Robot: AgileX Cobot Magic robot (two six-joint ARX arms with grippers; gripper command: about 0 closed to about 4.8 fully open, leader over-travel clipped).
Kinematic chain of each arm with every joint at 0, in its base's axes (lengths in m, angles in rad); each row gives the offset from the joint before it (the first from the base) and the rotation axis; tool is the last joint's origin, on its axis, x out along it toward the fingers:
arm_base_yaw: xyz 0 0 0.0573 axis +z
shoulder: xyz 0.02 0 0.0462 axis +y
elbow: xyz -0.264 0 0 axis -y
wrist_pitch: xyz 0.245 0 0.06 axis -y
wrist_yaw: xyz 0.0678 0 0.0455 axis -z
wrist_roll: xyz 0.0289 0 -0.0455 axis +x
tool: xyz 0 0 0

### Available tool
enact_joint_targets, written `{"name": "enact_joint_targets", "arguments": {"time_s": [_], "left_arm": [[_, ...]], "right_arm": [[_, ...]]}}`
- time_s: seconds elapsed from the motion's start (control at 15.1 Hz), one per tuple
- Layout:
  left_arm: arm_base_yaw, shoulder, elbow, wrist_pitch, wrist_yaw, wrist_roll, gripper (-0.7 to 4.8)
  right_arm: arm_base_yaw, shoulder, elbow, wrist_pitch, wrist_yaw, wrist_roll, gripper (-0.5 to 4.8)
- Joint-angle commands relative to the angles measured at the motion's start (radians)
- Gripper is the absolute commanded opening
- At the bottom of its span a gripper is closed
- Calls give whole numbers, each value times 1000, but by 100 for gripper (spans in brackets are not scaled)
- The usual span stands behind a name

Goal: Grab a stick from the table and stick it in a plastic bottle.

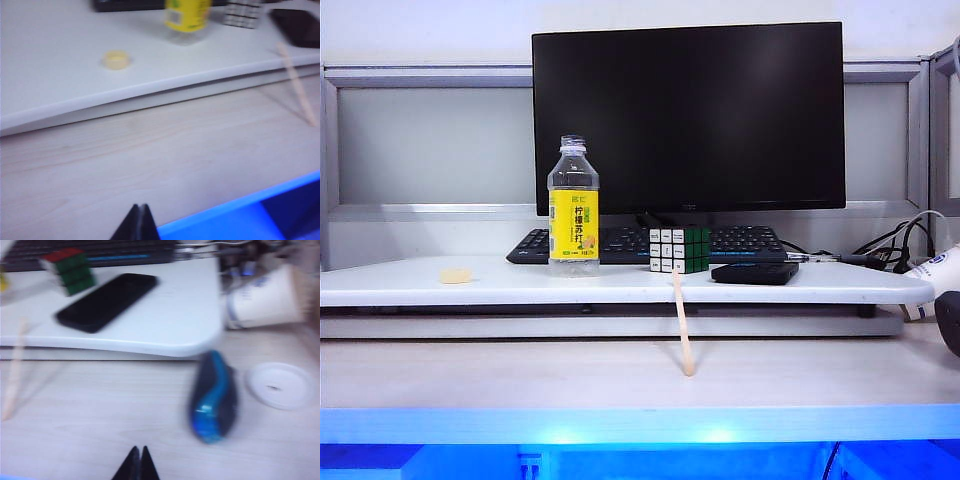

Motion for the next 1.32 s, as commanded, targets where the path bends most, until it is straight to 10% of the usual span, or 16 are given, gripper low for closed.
{"name": "enact_joint_targets", "arguments": {"time_s": [0.07, 0.6, 0.79, 1.32], "left_arm": [[0, 0, 0, 8, 76, -25, 1], [-1, 0, 0, -5, 251, -67, 57], [0, 0, 0, -3, 249, -67, 57], [0, 0, 0, 6, 203, -63, 57]], "right_arm": [[2, 1, 0, 19, -84, 16, -4], [85, 45, 193, 19, -123, 243, 7], [181, 241, 290, 20, -124, 299, 208], [294, 918, 542, 154, -247, 338, 442]]}}
